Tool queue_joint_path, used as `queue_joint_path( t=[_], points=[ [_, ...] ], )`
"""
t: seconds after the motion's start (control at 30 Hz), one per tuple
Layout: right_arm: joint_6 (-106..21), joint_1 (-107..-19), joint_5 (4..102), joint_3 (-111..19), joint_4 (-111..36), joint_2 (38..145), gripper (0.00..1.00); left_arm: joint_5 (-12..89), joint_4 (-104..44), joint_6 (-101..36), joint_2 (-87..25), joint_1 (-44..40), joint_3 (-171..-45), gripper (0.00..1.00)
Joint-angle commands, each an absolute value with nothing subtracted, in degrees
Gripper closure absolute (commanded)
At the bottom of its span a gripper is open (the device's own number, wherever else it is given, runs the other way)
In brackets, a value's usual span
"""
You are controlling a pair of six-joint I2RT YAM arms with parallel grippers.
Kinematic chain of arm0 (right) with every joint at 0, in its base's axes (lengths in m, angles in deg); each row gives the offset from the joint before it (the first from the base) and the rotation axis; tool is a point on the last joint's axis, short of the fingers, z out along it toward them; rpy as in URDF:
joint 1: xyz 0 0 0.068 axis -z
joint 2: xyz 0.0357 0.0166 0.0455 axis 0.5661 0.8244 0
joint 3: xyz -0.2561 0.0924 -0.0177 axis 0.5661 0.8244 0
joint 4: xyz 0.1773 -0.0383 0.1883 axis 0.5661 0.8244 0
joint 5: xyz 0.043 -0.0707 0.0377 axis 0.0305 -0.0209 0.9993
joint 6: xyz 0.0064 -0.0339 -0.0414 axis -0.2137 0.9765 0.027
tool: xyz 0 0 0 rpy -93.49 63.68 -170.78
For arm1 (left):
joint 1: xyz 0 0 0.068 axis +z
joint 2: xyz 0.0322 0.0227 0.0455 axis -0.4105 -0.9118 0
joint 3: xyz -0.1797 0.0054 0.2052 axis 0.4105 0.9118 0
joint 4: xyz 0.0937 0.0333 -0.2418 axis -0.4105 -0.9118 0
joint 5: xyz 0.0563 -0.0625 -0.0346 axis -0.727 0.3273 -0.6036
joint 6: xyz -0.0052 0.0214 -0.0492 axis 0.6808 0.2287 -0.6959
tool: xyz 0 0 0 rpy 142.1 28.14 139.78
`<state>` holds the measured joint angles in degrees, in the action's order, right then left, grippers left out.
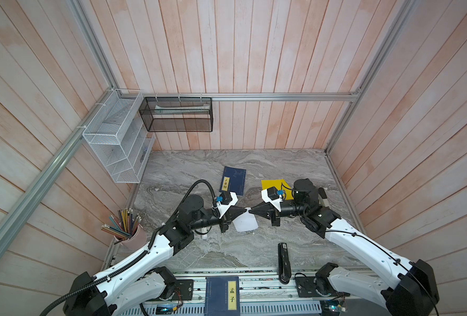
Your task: Place the letter into the envelope and seal it
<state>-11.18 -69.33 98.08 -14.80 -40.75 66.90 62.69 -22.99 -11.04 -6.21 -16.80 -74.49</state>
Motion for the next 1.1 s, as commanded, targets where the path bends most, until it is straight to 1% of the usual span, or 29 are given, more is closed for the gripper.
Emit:
queue_joint_path(
  t=[0.0,0.07,0.2,0.23,0.3,0.33,0.5,0.53,0.57,0.6,0.67,0.7,0.73,0.9,0.93,0.97,1.0,1.07],
  points=[
    [-10.7,-69.9,97.7,-16.0,-39.9,67.5,0.91,63.3,-22.6,-10.5,-5.9,-17.0,-75.8,1.00],
    [-11.0,-69.9,97.9,-15.3,-40.3,67.7,0.85,61.9,-22.5,-10.1,-5.3,-16.9,-75.3,1.00],
    [-11.0,-69.9,97.5,-14.9,-39.6,68.1,0.84,61.1,-21.3,-10.1,-3.8,-16.9,-74.5,1.00],
    [-10.8,-69.9,97.5,-14.9,-39.3,68.1,0.87,61.0,-21.1,-10.2,-3.6,-16.8,-74.5,1.00],
    [-10.4,-69.9,97.4,-15.0,-38.8,68.3,0.97,60.8,-21.4,-10.0,-3.2,-16.9,-74.5,1.00],
    [-10.0,-69.8,97.5,-15.2,-38.4,68.5,1.00,60.7,-21.5,-10.0,-3.1,-16.8,-74.5,1.00],
    [-10.0,-69.9,97.2,-15.2,-37.6,69.1,1.00,60.6,-21.8,-9.7,-2.6,-16.9,-74.8,1.00],
    [-10.0,-69.8,97.1,-15.1,-37.7,69.1,0.99,60.4,-21.8,-9.6,-2.4,-16.8,-74.7,1.00],
    [-10.1,-69.9,96.9,-15.0,-37.5,69.1,0.94,60.3,-21.8,-9.6,-2.3,-16.8,-74.8,1.00],
    [-10.1,-69.8,96.7,-15.0,-37.5,69.0,0.90,60.2,-21.9,-9.5,-2.2,-16.8,-74.8,1.00],
    [-10.0,-69.9,96.3,-14.8,-37.2,68.8,0.89,60.1,-22.2,-9.3,-2.1,-16.8,-75.0,1.00],
    [-9.9,-69.9,96.2,-14.8,-37.0,68.8,0.93,60.1,-22.3,-9.3,-2.1,-16.8,-75.0,1.00],
    [-9.6,-69.9,96.2,-14.9,-36.8,68.8,1.00,60.1,-22.4,-9.2,-2.1,-16.8,-75.0,1.00],
    [-9.2,-69.7,95.6,-14.7,-36.0,68.8,1.00,59.8,-22.9,-8.9,-1.6,-16.8,-74.7,1.00],
    [-9.2,-69.8,95.5,-14.6,-35.9,68.7,0.98,59.8,-23.0,-8.9,-1.5,-16.8,-74.7,1.00],
    [-9.2,-69.8,95.4,-14.5,-35.9,68.7,0.90,59.6,-23.2,-8.8,-1.4,-16.8,-74.7,1.00],
    [-9.3,-69.8,95.4,-14.4,-35.9,68.7,0.87,59.5,-23.2,-8.7,-1.4,-16.8,-74.6,1.00],
    [-9.4,-69.8,95.4,-14.1,-35.8,68.7,0.86,59.4,-23.2,-8.6,-1.1,-16.8,-74.6,1.00]
  ],
)
